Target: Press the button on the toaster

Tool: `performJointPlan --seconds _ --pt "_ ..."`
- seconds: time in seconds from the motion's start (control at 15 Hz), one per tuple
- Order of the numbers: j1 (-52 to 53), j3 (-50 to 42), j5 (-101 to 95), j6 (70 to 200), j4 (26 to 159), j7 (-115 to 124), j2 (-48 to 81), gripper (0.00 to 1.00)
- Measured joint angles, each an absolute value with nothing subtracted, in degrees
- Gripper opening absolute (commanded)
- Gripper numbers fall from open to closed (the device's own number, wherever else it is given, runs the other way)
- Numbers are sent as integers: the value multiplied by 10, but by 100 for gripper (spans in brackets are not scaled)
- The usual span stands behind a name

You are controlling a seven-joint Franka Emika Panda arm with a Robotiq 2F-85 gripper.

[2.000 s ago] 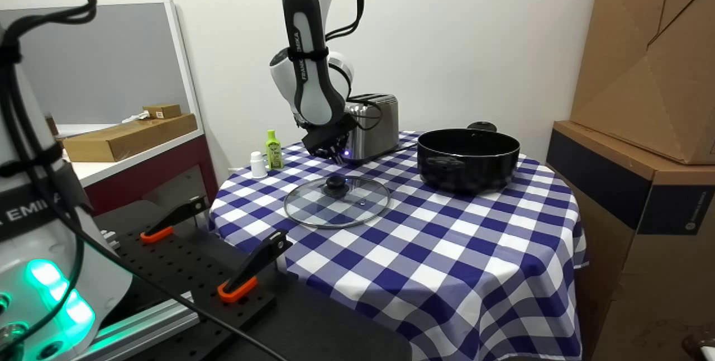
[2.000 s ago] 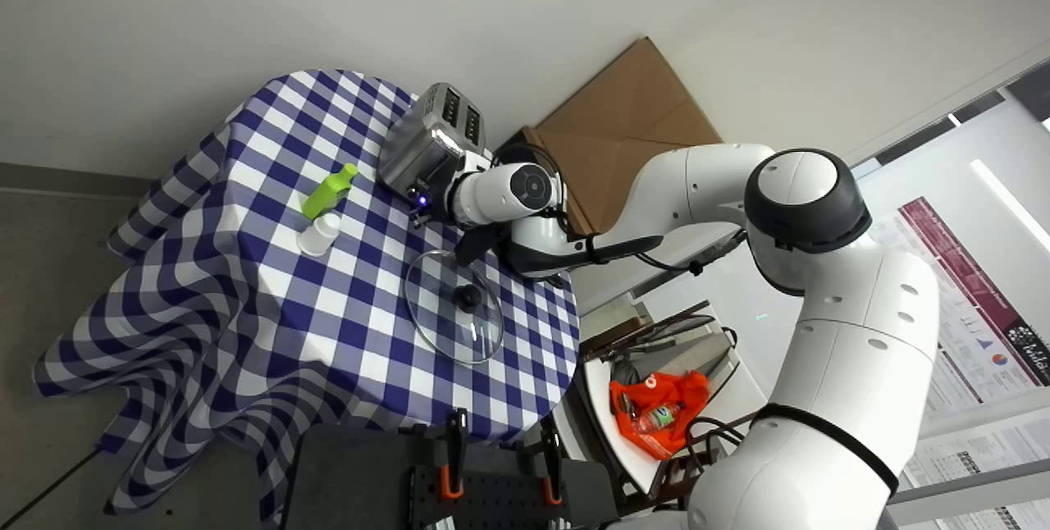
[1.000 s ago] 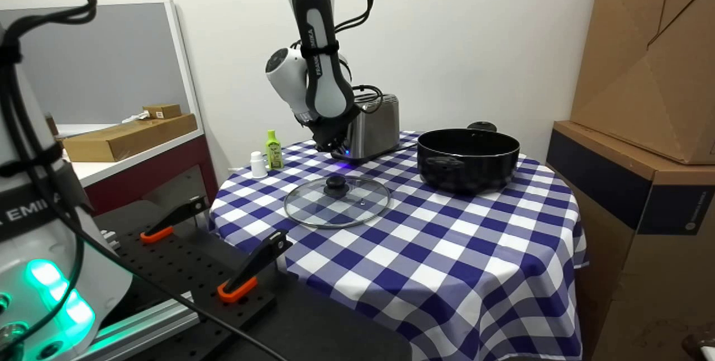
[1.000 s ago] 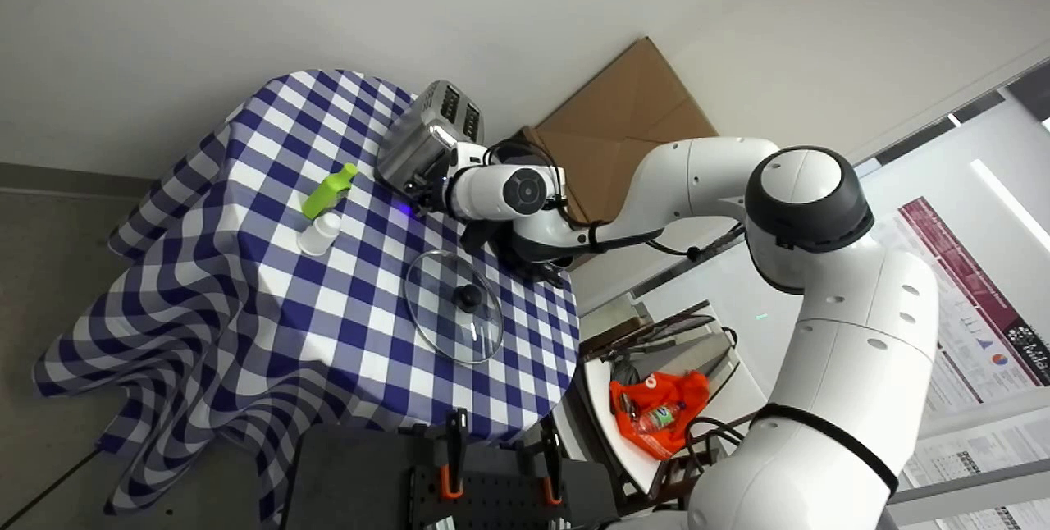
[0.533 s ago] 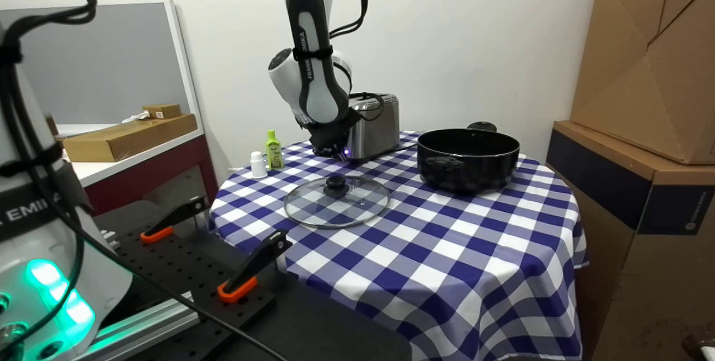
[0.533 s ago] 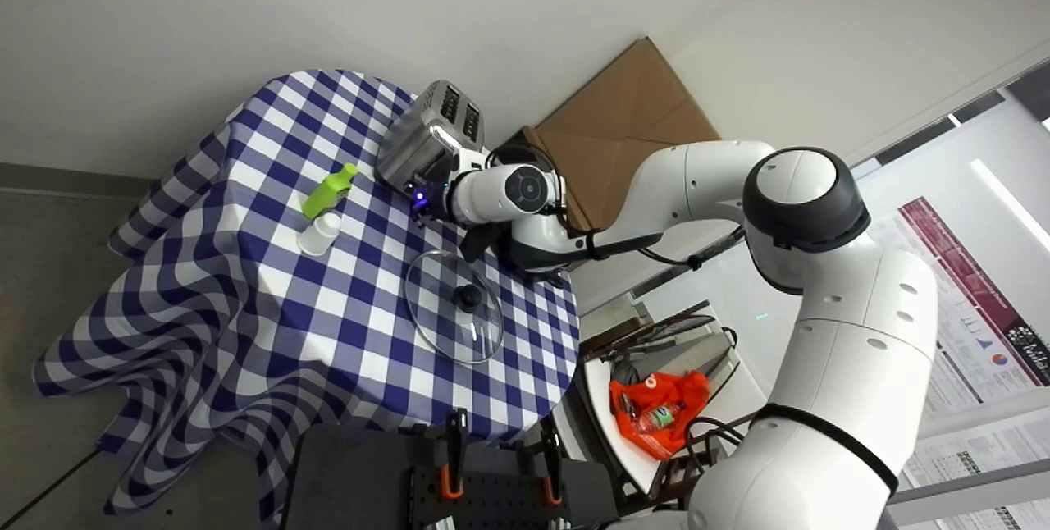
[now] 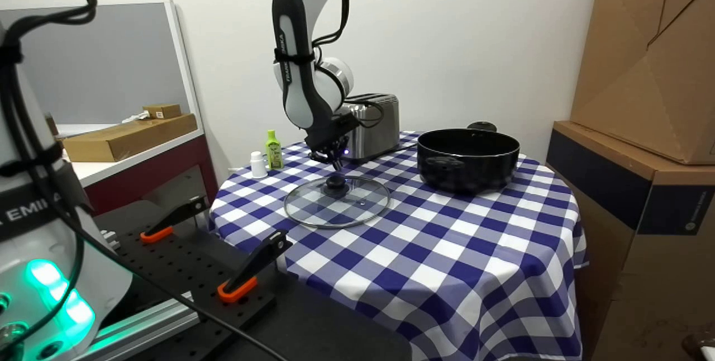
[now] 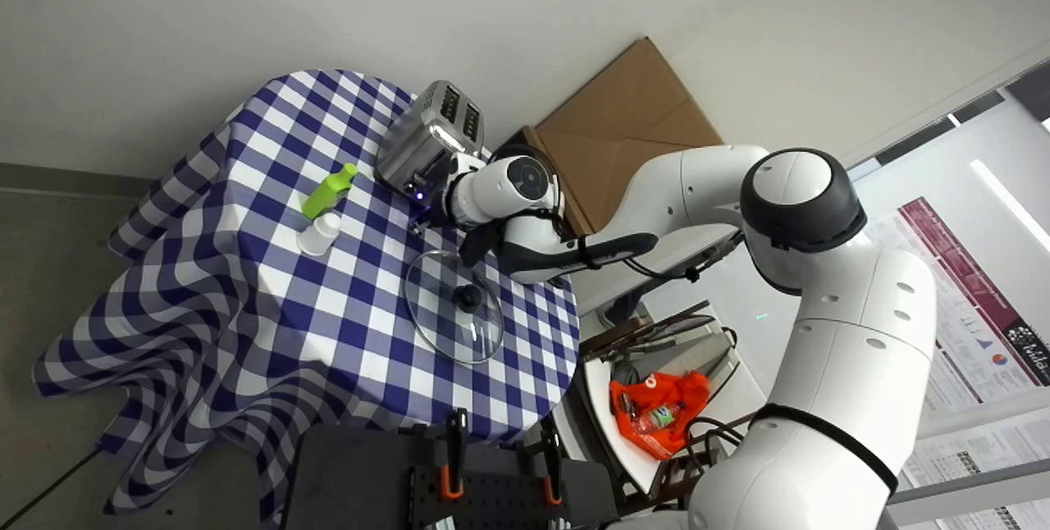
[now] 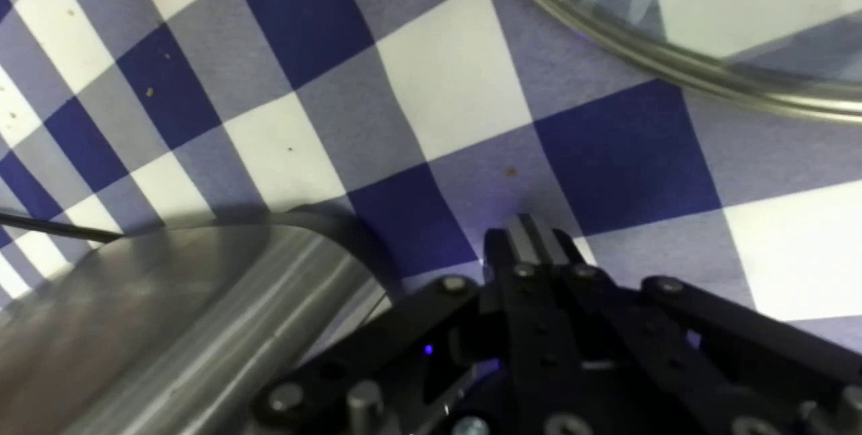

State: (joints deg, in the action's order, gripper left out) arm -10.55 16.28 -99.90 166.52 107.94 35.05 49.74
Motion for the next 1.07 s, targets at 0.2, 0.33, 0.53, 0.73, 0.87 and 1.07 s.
performJointPlan --seconds 0.2,0.33,0.53,0.73,0.87,1.07 --pt "-106 167 -933 1665 1084 288 498 0" --pt "-106 169 -904 1665 1084 259 498 0" --pt "-106 172 -881 1664 1081 230 498 0" --pt "-104 171 -888 1664 1068 223 498 0" --pt "-97 165 -929 1664 1047 234 499 0" --pt "-76 152 -1063 1663 1008 311 501 0"
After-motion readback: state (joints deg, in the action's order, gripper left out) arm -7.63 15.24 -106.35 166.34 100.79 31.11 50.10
